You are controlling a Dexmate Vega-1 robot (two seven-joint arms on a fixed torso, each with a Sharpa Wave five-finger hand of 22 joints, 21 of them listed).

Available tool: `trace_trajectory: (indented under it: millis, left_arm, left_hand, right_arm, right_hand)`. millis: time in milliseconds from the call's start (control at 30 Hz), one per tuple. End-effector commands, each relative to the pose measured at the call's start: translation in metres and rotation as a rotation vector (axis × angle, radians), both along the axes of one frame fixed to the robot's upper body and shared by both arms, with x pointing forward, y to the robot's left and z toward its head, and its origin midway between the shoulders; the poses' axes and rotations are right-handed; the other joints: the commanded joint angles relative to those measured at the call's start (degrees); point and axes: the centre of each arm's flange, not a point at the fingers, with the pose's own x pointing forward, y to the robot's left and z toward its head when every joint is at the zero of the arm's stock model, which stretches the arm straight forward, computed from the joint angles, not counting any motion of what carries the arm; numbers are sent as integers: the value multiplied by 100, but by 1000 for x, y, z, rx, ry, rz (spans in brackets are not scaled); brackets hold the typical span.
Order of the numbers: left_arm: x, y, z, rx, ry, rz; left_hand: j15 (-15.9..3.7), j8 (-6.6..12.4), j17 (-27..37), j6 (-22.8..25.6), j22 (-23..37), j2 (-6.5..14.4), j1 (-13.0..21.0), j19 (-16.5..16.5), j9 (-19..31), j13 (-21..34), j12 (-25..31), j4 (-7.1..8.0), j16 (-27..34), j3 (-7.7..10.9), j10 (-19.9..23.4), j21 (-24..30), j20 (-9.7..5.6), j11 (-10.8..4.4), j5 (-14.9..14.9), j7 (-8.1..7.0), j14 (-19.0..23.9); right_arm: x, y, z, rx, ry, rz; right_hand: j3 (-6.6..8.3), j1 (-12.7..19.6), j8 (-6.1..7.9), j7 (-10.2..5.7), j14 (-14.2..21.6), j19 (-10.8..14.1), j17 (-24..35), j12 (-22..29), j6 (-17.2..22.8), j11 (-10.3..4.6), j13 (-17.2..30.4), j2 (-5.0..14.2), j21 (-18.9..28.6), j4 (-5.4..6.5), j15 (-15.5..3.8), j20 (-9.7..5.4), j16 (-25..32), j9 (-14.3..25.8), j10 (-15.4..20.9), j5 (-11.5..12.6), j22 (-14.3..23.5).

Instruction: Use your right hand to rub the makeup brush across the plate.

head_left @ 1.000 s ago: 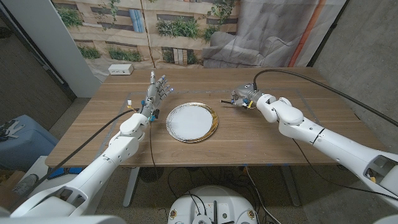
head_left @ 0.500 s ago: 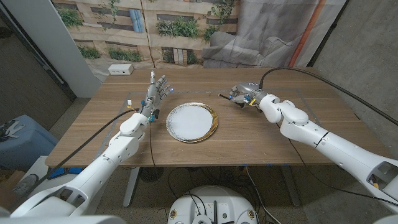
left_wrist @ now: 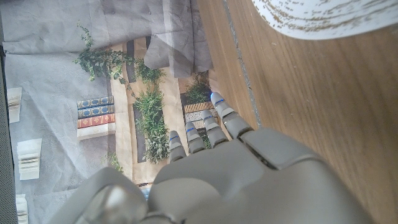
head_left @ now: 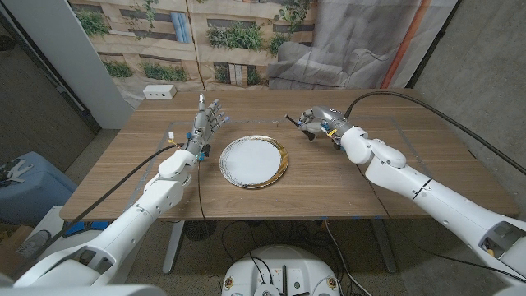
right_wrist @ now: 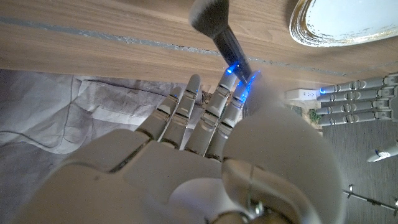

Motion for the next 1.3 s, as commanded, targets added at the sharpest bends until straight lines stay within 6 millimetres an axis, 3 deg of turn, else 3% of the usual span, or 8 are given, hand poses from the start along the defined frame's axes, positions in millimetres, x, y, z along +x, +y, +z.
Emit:
trace_trajectory:
  millis: [33,733,1300]
  left_arm:
    - [0,0,0,0,1,0]
    - [0,0,0,0,1,0]
    - [0,0,0,0,0,0]
  left_hand:
    - [-73,42,10,0,27,61,2,47,13,15,44,21,17,-23,22,38,24,-33,32,-37,46]
    - [-75,43,10,1,27,62,2,45,13,15,41,21,19,-26,16,37,20,-36,32,-38,50]
    - [-77,41,10,-2,27,62,2,48,13,15,40,21,19,-28,13,39,25,-25,32,-37,50]
  right_arm:
    - [-5,12,-9,194,51,75]
    - [-14,51,-37,404,8,106]
    - [-6,86,-62,515,49,155]
  right_hand:
    - [-41,-8,23,-86,40,73,28,-1,113,6,31,16,42,4,-949,-145,17,20,31,20,17]
    - [-71,3,15,-88,66,105,40,-23,103,9,32,12,47,4,-966,-154,21,-11,24,33,19]
    - [-76,166,-25,-90,62,109,80,-64,16,4,33,7,44,-52,-977,-176,48,-41,-28,56,22]
